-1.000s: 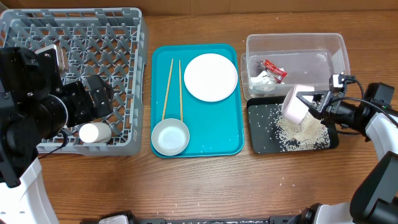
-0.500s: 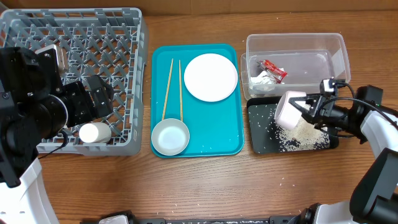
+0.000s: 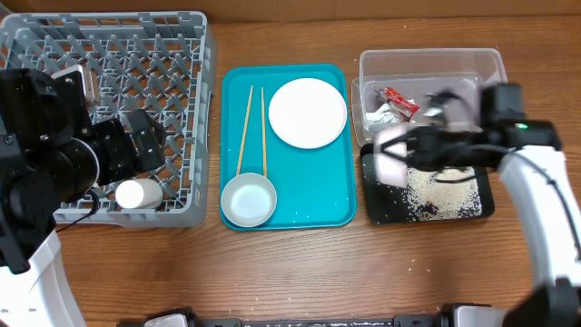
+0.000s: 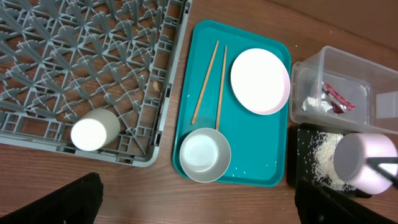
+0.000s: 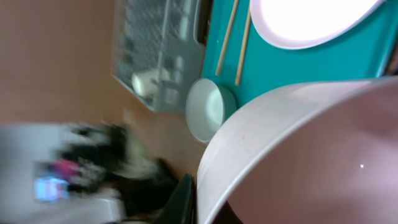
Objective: Sort waste into correct bins and load items into the dishwasher
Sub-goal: 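Return the empty bowl to the teal tray with the right gripper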
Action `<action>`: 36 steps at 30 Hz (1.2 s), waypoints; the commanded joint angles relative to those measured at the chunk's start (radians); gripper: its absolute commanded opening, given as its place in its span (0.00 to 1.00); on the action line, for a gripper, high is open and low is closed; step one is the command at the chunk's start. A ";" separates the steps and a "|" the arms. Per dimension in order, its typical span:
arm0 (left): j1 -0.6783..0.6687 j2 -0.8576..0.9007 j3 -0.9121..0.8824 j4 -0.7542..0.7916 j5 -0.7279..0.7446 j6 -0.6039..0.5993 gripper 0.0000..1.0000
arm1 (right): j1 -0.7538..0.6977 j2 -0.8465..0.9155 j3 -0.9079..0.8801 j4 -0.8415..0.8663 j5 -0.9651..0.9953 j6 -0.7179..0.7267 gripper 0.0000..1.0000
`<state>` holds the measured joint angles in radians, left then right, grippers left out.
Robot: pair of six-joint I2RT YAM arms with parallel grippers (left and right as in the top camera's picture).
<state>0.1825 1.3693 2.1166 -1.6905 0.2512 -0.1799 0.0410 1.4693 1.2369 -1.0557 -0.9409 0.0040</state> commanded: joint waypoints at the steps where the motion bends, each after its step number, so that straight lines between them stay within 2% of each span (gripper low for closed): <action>1: -0.006 0.005 0.010 0.001 0.008 0.016 1.00 | 0.245 -0.033 0.032 0.017 0.508 0.113 0.04; 5: -0.005 0.005 0.010 0.001 0.008 0.016 1.00 | 0.518 0.049 0.032 0.061 0.764 0.220 0.04; 9: -0.005 0.005 0.010 0.001 0.008 0.016 1.00 | 0.687 0.196 0.032 0.169 0.934 0.311 0.04; 13: -0.005 0.005 0.010 0.001 0.008 0.016 1.00 | 0.718 0.312 0.032 0.256 0.978 0.311 0.04; 16: -0.005 0.005 0.010 0.001 0.008 0.016 1.00 | 0.710 0.327 0.032 0.300 0.975 0.302 0.04; 17: -0.005 0.005 0.010 0.001 0.008 0.016 1.00 | 0.710 0.327 0.032 0.313 0.973 0.299 0.06; 18: -0.006 0.005 0.010 0.001 0.008 0.016 1.00 | 0.711 0.326 0.035 0.322 0.965 0.298 0.14; 20: -0.006 0.005 0.010 0.001 0.008 0.016 1.00 | 0.712 0.324 0.052 0.308 0.922 0.261 0.38; 21: -0.006 0.005 0.010 0.001 0.008 0.016 1.00 | 0.713 0.322 0.066 0.286 0.904 0.235 0.47; 22: -0.006 0.005 0.010 0.001 0.008 0.016 1.00 | 0.713 0.320 0.090 0.253 0.903 0.224 0.52; 28: -0.006 0.005 0.010 0.001 0.008 0.016 1.00 | 0.711 0.267 0.262 0.055 0.906 0.232 0.56; 33: -0.006 0.005 0.010 0.001 0.008 0.016 1.00 | 0.724 0.145 0.348 -0.023 0.902 0.232 0.61; 36: -0.006 0.005 0.010 0.001 0.008 0.016 1.00 | 0.740 0.035 0.362 -0.024 0.902 0.232 0.71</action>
<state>0.1825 1.3705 2.1166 -1.6905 0.2512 -0.1799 0.7605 1.6329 1.5566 -1.0771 -0.0307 0.2352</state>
